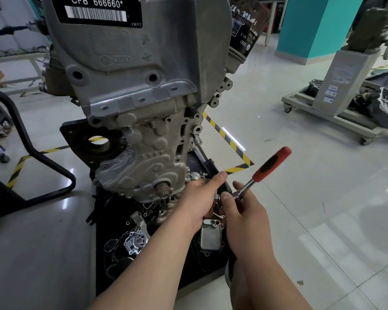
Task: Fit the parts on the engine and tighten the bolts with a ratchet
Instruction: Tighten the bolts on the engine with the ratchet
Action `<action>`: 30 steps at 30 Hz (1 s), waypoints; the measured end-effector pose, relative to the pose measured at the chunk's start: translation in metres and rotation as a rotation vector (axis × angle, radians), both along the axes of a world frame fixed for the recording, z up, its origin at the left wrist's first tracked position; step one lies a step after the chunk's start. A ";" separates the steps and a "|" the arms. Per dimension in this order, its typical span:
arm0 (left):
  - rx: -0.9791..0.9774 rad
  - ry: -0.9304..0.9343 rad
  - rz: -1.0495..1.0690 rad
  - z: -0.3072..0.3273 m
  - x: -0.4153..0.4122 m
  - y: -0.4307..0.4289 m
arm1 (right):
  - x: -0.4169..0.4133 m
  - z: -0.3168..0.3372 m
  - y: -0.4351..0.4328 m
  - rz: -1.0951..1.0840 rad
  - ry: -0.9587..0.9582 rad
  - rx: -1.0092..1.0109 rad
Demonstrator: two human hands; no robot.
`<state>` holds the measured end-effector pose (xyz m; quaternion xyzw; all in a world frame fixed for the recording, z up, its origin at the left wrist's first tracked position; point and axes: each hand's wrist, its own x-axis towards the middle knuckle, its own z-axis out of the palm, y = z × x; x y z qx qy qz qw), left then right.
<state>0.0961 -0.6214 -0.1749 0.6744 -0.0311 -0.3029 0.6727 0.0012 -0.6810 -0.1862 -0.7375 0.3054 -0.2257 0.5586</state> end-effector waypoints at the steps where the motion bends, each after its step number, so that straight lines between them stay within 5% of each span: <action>1: -0.006 -0.004 0.004 0.000 0.000 0.000 | -0.001 0.001 0.001 0.010 -0.011 -0.009; 9: -0.015 -0.034 -0.002 -0.002 0.001 -0.001 | -0.001 0.001 0.005 0.088 0.024 -0.242; 15: -0.019 0.005 -0.014 -0.003 0.003 0.000 | 0.003 -0.007 0.009 0.103 -0.001 -0.196; 21: 0.005 0.063 -0.001 -0.002 0.006 0.006 | 0.012 -0.009 0.006 -0.007 -0.011 0.210; 26: -0.016 0.084 -0.004 -0.003 0.006 0.005 | 0.013 -0.001 -0.005 0.040 -0.091 0.933; 30: -0.017 0.092 0.010 -0.004 0.005 0.003 | 0.011 -0.001 -0.009 0.114 -0.075 0.985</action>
